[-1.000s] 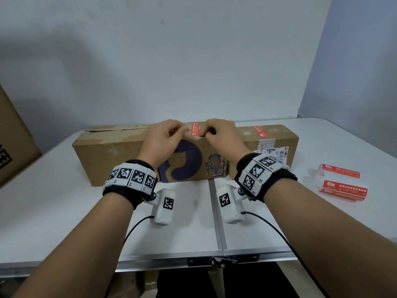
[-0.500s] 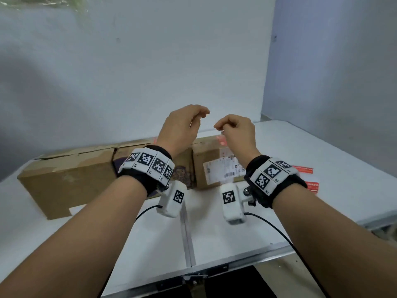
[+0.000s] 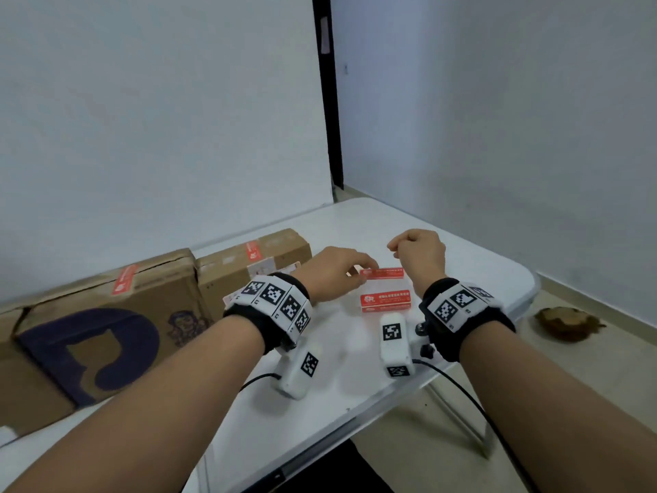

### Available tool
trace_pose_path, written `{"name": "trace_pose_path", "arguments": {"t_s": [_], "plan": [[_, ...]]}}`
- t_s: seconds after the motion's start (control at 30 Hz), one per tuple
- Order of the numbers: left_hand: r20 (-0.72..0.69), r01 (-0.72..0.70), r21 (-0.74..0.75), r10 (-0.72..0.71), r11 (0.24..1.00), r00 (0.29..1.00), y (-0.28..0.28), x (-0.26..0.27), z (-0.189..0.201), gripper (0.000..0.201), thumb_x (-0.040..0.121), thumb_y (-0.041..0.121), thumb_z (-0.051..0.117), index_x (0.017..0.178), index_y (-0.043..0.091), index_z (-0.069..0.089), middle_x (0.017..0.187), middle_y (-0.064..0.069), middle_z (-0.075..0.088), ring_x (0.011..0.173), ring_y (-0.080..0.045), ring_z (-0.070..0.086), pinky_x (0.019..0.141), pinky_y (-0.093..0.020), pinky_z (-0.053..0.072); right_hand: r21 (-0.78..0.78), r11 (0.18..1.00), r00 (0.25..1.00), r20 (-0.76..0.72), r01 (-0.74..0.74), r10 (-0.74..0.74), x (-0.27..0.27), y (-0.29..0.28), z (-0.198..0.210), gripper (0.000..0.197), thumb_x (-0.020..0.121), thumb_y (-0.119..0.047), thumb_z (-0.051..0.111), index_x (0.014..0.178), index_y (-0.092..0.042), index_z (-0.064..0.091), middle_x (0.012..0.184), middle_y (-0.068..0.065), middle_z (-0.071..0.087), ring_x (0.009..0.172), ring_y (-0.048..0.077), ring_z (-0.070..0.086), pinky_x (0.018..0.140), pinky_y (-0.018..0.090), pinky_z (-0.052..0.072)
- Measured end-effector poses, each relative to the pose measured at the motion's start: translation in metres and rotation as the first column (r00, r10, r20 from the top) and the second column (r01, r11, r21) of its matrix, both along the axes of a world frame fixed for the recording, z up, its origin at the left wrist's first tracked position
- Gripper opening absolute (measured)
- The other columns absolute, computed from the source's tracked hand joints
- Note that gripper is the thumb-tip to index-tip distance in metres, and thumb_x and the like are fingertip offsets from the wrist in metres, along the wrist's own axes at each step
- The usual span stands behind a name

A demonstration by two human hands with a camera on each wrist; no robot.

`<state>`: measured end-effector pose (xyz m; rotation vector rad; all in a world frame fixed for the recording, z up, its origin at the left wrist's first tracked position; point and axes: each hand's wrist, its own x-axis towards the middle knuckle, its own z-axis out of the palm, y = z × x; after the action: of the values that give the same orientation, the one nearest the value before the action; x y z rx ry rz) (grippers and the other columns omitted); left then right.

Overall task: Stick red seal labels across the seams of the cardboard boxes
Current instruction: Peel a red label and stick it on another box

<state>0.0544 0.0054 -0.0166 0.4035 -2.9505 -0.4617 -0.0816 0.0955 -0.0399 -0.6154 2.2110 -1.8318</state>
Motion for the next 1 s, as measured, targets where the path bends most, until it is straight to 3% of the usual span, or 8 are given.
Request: {"name": "trace_pose_path", "arguments": {"t_s": [0.17,0.3,0.4,0.53,0.67,0.77,0.87,1.0], "plan": [[0.15,0.035,-0.03,-0.03,0.999,0.988,0.008,-0.019,-0.014,0.046,0.085,0.029,0.064,0.13,0.019,0.054,0.127,-0.003,0.06,0.114,-0.019,0.054,0.099,-0.033,0.043,0.117,0.991,0.997,0.052,-0.069,0.063,-0.019,0.019,-0.015,0.033,0.077,-0.003,0.044,0.059,-0.022,0.065,0.087,0.007,0.073,0.094,0.031,0.068,0.09,0.046,0.055],[0.135,0.012,-0.058,-0.004,0.998,0.991,0.01,-0.025,-0.022,0.048,0.085,0.025,0.063,0.131,0.02,0.051,0.128,-0.004,0.06,0.113,-0.019,0.055,0.096,-0.029,0.042,0.229,0.965,0.992,0.043,-0.126,0.119,-0.026,0.026,-0.022,0.025,0.07,-0.017,0.042,0.08,-0.016,0.065,0.095,0.013,0.072,0.093,0.035,0.068,0.088,0.049,0.056],[0.084,-0.03,-0.051,0.034,0.998,0.996,0.01,-0.026,-0.027,0.044,0.086,0.023,0.061,0.129,0.021,0.053,0.124,-0.005,0.062,0.109,-0.019,0.058,0.089,-0.025,0.041,0.277,0.944,0.984,0.054,-0.179,0.171,-0.02,0.033,-0.02,0.015,0.075,-0.014,0.047,0.08,-0.014,0.061,0.087,0.013,0.074,0.083,0.028,0.07,0.084,0.041,0.058],[0.049,-0.062,-0.02,0.063,0.998,0.997,0.009,-0.026,-0.03,0.04,0.087,0.023,0.059,0.127,0.023,0.056,0.12,-0.004,0.064,0.104,-0.019,0.058,0.09,-0.03,0.046,0.197,0.948,0.967,0.101,-0.249,0.233,-0.018,0.033,-0.02,0.011,0.084,-0.014,0.059,0.094,-0.011,0.063,0.083,0.009,0.07,0.068,0.018,0.065,0.066,0.026,0.051],[0.006,-0.072,-0.022,0.072,0.997,0.997,0.006,-0.027,-0.029,0.038,0.088,0.022,0.058,0.125,0.023,0.057,0.118,-0.003,0.065,0.1,-0.016,0.057,0.087,-0.027,0.044,0.113,0.961,0.965,0.106,-0.251,0.24,-0.021,0.029,-0.021,0.018,0.082,-0.009,0.066,0.099,-0.013,0.063,0.083,0.009,0.067,0.069,0.018,0.064,0.074,0.03,0.056],[-0.076,-0.084,-0.053,0.08,0.995,0.994,0.004,-0.028,-0.027,0.036,0.087,0.025,0.059,0.123,0.022,0.057,0.12,-0.002,0.064,0.108,-0.018,0.056,0.095,-0.034,0.044,0.082,0.967,0.964,0.137,-0.24,0.228,-0.018,0.026,-0.021,0.019,0.082,-0.008,0.067,0.1,-0.012,0.063,0.08,0.009,0.065,0.068,0.02,0.063,0.079,0.037,0.056],[-0.196,-0.071,-0.076,0.055,0.995,0.979,0.008,-0.032,-0.025,0.027,0.088,0.026,0.06,0.114,0.023,0.062,0.111,0.0,0.065,0.103,-0.018,0.055,0.092,-0.035,0.045,0.026,0.972,0.956,0.188,-0.235,0.226,-0.017,0.026,-0.02,0.02,0.082,-0.005,0.066,0.101,-0.009,0.062,0.074,0.007,0.062,0.06,0.016,0.059,0.07,0.032,0.054],[-0.229,-0.049,-0.085,0.029,0.995,0.973,0.014,-0.039,-0.023,0.02,0.086,0.025,0.061,0.105,0.022,0.066,0.099,0.0,0.063,0.094,-0.016,0.055,0.082,-0.028,0.044,-0.02,0.97,0.939,0.249,-0.24,0.238,-0.016,0.024,-0.019,0.015,0.083,-0.004,0.065,0.094,-0.011,0.059,0.077,0.006,0.062,0.06,0.014,0.059,0.062,0.024,0.049]]}}
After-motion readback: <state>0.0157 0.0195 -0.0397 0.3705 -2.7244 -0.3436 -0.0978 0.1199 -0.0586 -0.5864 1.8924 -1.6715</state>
